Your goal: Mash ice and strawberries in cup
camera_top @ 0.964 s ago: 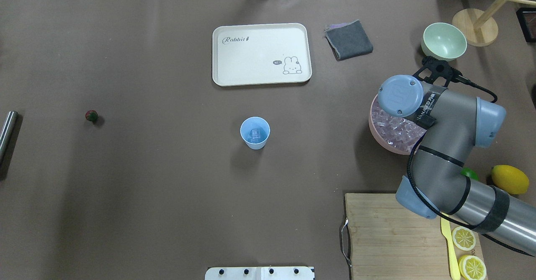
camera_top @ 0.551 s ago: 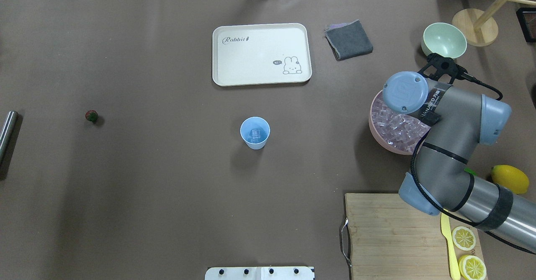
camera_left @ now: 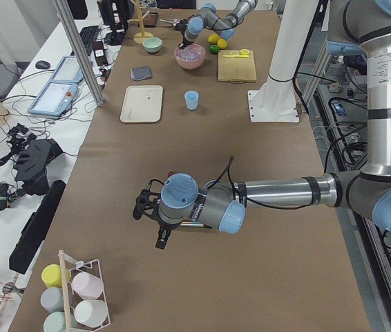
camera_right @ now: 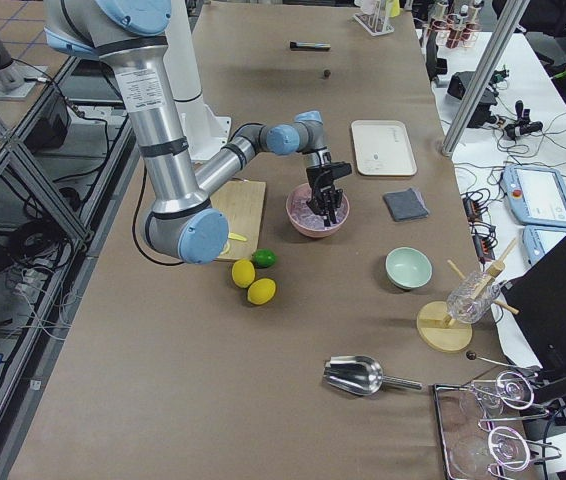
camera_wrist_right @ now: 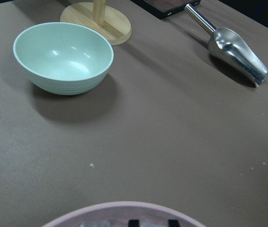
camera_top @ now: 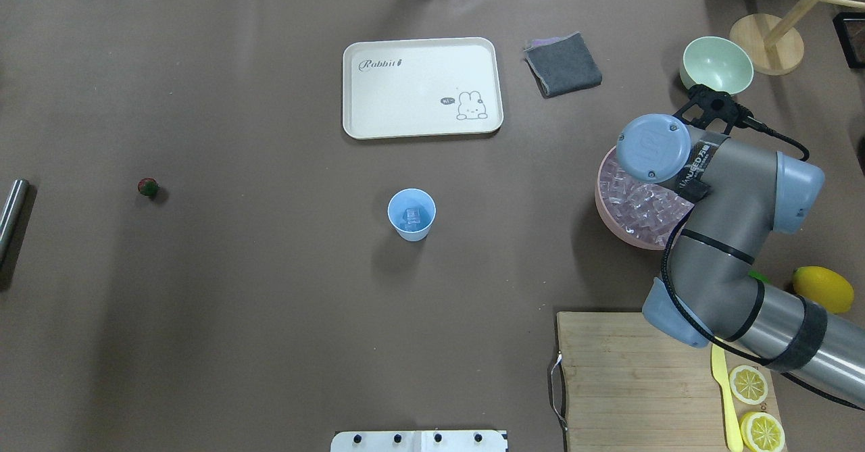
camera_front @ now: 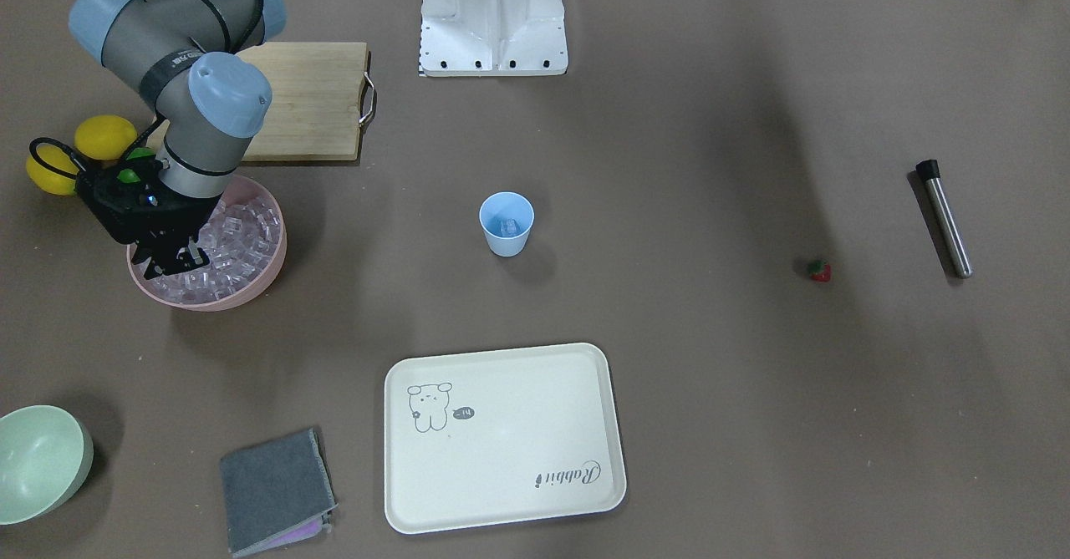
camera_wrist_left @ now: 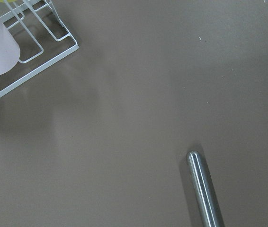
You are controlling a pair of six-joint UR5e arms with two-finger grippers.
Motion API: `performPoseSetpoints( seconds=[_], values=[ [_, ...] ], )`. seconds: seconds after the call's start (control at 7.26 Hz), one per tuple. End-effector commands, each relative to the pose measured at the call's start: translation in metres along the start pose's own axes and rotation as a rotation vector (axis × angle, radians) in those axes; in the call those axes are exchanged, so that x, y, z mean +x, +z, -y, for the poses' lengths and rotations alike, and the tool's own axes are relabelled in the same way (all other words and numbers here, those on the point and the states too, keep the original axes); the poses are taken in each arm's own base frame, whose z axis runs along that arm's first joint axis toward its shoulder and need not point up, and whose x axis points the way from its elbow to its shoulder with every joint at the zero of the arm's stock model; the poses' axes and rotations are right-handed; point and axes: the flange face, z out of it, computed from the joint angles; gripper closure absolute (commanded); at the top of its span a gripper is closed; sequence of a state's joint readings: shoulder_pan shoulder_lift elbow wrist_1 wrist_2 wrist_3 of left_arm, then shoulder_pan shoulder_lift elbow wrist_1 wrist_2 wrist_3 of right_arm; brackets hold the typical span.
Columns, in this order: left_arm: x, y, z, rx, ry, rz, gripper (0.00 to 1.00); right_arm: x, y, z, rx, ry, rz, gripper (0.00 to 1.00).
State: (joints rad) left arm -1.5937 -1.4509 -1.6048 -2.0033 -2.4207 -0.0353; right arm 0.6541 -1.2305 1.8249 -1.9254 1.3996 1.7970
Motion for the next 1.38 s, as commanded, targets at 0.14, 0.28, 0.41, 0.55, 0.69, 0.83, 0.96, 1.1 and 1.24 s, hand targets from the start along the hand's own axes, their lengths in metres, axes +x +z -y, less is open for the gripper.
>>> performPoseSetpoints(
  seconds=[0.14,0.28,0.41,0.55,0.69,0.83,0.96,1.1,1.24],
  values=[
    [0.001,0.000,0.000,0.000,0.001,0.000,0.02,-0.018,-0.041,0.015,-0.027,0.023,0.066,0.74],
    [0.001,0.000,0.000,0.000,0.001,0.000,0.02,-0.024,-0.071,0.022,-0.086,0.040,0.115,0.74],
    [0.001,0.000,0.000,0.000,0.001,0.000,0.02,-0.034,-0.107,0.021,-0.152,0.044,0.175,0.74],
    [0.001,0.000,0.001,0.001,0.002,0.000,0.02,-0.043,-0.140,0.013,-0.224,0.037,0.236,0.74],
    [0.001,0.000,0.001,0.001,0.002,0.000,0.02,-0.060,-0.185,-0.006,-0.264,0.009,0.310,0.74],
    [0.001,0.000,0.001,0.001,0.002,0.000,0.02,-0.073,-0.226,-0.024,-0.303,-0.015,0.373,0.74],
    [0.000,0.001,0.000,-0.001,0.001,0.000,0.02,-0.079,-0.255,-0.042,-0.330,-0.049,0.427,0.74],
    [0.001,-0.001,0.001,0.002,0.004,-0.002,0.02,-0.081,-0.270,-0.063,-0.357,-0.113,0.519,0.74],
    [0.000,0.000,0.000,0.000,0.002,0.000,0.02,-0.079,-0.274,-0.087,-0.361,-0.201,0.560,0.74]
  ],
)
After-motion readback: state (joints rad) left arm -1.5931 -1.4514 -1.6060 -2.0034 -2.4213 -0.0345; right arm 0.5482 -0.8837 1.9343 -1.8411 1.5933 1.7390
